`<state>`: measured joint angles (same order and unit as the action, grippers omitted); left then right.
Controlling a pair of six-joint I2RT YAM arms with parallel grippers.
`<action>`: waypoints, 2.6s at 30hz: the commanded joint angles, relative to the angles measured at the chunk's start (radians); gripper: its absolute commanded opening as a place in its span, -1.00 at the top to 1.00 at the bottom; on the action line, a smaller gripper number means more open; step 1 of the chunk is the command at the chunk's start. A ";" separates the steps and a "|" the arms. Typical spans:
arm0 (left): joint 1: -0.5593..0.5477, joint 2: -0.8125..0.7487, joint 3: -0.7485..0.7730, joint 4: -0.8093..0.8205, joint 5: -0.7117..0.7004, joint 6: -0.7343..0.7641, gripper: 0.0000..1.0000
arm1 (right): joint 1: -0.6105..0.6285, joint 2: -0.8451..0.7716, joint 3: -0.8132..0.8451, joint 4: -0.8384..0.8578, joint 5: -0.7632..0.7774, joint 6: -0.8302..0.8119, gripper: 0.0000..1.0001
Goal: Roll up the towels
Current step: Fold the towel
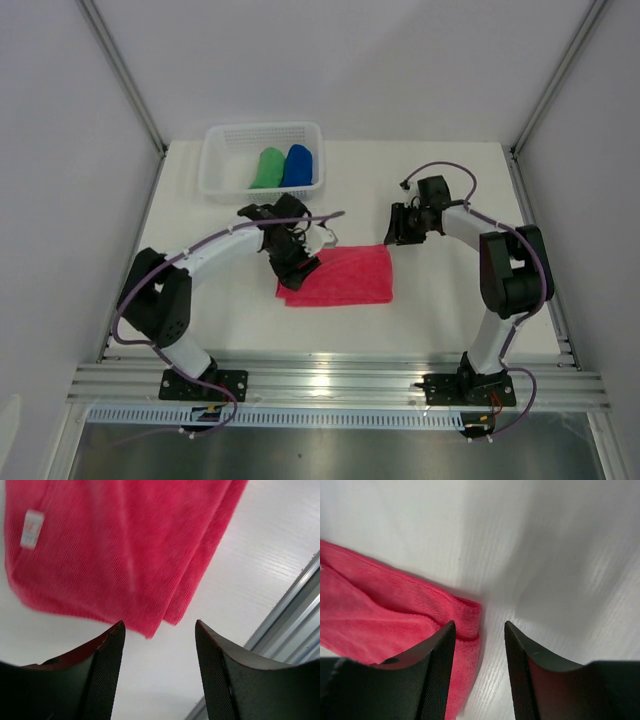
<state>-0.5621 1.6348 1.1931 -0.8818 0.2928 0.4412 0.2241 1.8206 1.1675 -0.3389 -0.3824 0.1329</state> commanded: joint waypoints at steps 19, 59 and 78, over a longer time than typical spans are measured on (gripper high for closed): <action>-0.286 0.180 -0.176 0.309 -0.302 0.290 0.96 | -0.037 -0.065 -0.258 0.101 -0.122 0.115 1.00; 0.212 0.273 0.233 0.030 0.157 -0.475 -0.52 | 0.133 0.149 0.090 0.184 -0.130 0.145 0.08; 0.220 0.562 0.491 0.043 0.244 -0.547 0.87 | 0.141 0.315 0.103 0.317 -0.164 0.289 0.79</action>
<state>-0.3382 2.1799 1.6138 -0.8646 0.5110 -0.0856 0.3843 2.0880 1.2701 -0.0097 -0.5751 0.3817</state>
